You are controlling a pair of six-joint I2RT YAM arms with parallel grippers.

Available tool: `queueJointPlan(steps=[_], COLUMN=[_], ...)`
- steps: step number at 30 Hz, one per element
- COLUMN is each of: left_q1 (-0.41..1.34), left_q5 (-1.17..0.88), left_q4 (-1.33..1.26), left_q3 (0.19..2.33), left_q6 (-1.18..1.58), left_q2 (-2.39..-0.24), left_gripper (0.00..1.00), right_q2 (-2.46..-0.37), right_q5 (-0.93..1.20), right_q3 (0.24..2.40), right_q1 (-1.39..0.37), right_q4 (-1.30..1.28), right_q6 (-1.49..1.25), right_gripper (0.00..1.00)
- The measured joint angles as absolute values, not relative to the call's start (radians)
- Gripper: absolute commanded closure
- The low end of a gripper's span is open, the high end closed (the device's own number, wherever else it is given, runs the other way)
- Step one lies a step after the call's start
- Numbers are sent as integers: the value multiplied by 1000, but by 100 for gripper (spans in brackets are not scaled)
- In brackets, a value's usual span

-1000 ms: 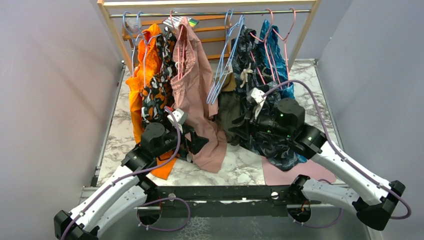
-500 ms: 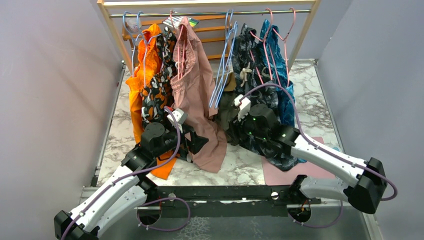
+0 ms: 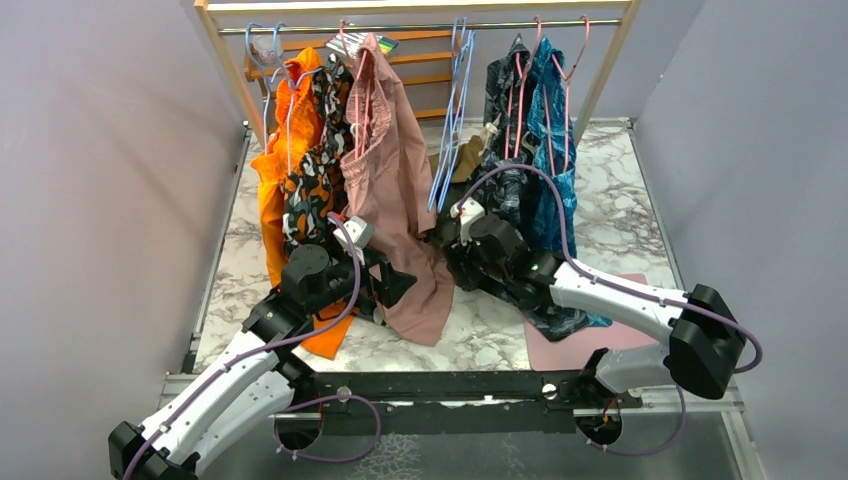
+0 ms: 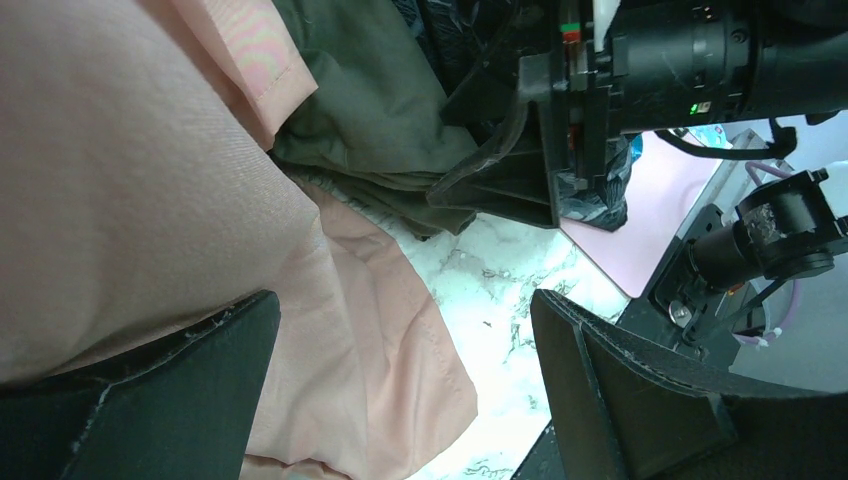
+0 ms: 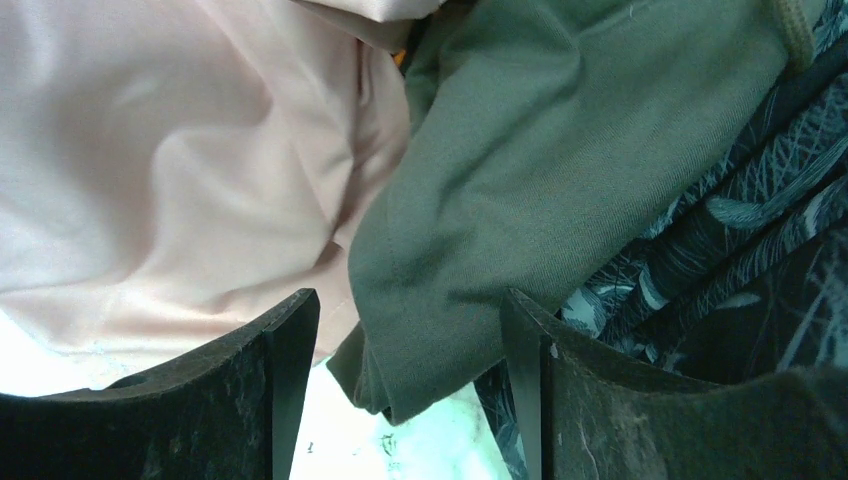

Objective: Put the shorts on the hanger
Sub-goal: Adjust the shorts at the center of the board.

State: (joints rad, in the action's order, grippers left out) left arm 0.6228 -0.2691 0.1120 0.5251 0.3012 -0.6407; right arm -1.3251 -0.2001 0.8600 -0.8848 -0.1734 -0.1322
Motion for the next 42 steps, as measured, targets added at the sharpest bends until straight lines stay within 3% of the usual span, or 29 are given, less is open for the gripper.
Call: queueJointPlan(steps=[5,8,13,15,16,21,30,42], left_q1=[620,618,615,616,616,615,614,614], left_q5=[-270,-271,-271,-271,-272,-272,-271,-271], left_q4=[112,112,112,112,112,112,112,112], left_q3=[525,525,525,525,525,525,525,525], left_q6=[301,301,301,301,301,301,301,301], left_q2=[-641,-641,-641,-641,-641,-641,-642,-653], left_gripper=[2,2,2,2,2,2,2,2], right_q2=[-1356,-1374,-1397,-1400,-1400,-1370,-1137,-1072], right_q5=[-246,-270,-318,-341,-348,-328,-21,145], right_q3=[860,861,872,882,886,925,1021,1089], right_q1=[-889,-889,-889,-889,-889,-889,-887,-886], right_q4=[-174,-179,-207,-222,-229,-266,-291,-356], right_q6=[-139,-146,-155,-157,-151,-121,-26,26], right_gripper=[34,42,76,96,99,99,99,99])
